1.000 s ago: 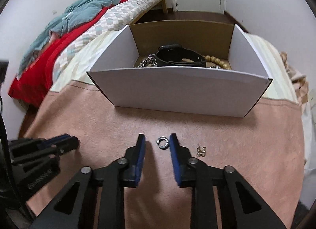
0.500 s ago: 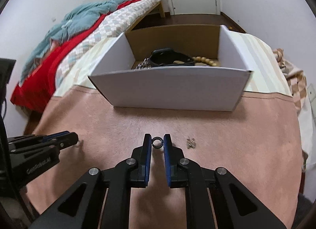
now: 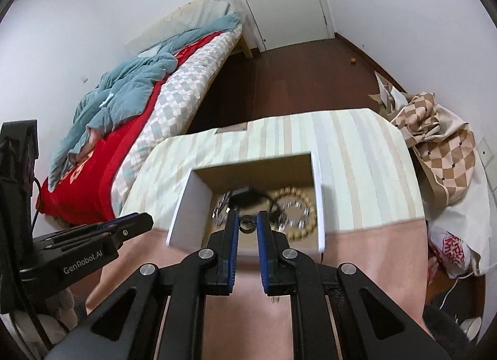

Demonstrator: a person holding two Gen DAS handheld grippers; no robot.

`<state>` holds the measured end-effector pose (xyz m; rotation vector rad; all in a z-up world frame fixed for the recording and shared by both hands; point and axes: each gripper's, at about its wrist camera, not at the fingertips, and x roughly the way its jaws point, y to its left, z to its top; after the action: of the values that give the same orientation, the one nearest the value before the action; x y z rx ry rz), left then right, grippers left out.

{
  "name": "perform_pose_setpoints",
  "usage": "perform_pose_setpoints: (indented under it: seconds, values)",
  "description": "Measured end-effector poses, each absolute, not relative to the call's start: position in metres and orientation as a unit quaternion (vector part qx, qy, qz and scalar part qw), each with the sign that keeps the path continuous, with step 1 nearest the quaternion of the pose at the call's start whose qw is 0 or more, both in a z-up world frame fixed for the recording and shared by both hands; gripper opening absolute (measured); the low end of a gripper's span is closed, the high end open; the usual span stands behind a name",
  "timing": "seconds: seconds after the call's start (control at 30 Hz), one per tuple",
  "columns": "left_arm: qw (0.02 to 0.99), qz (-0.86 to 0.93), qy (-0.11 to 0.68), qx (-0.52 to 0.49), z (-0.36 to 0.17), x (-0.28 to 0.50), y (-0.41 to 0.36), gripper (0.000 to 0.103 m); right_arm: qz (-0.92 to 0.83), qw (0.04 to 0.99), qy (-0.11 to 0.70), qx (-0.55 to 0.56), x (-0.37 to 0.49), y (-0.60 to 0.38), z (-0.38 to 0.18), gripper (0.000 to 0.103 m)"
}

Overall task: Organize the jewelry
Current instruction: 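Carry the ring and charm into the white box and open both tools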

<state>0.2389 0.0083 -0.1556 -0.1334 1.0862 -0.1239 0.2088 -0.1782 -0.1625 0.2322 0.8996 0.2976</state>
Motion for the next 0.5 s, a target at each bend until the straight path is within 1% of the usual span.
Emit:
perform_pose_setpoints:
  seconds: [0.3,0.4,0.43,0.47,0.5]
  values:
    - [0.817,-0.059,0.571,-0.06,-0.183,0.287,0.004,0.011,0.142,0.846,0.5,0.12,0.276,-0.183,-0.188,0.013]
    - [0.821,-0.053,0.565,-0.058,-0.179,0.291,0.005,0.017,0.139,0.835,0.514,0.138,0.286,-0.192,-0.193,0.013]
    - [0.825,-0.047,0.561,-0.053,-0.175,0.292,0.005,0.026,0.136,0.835,0.514,0.142,0.287,-0.195,-0.192,0.02]
    - [0.827,-0.043,0.558,-0.051,-0.173,0.293,0.005,0.044,0.131,0.835,0.514,0.145,0.287,-0.199,-0.192,0.031]
    - [0.832,-0.034,0.552,-0.047,-0.169,0.292,0.006,0.056,0.129,0.835,0.513,0.152,0.288,-0.203,-0.19,0.036]
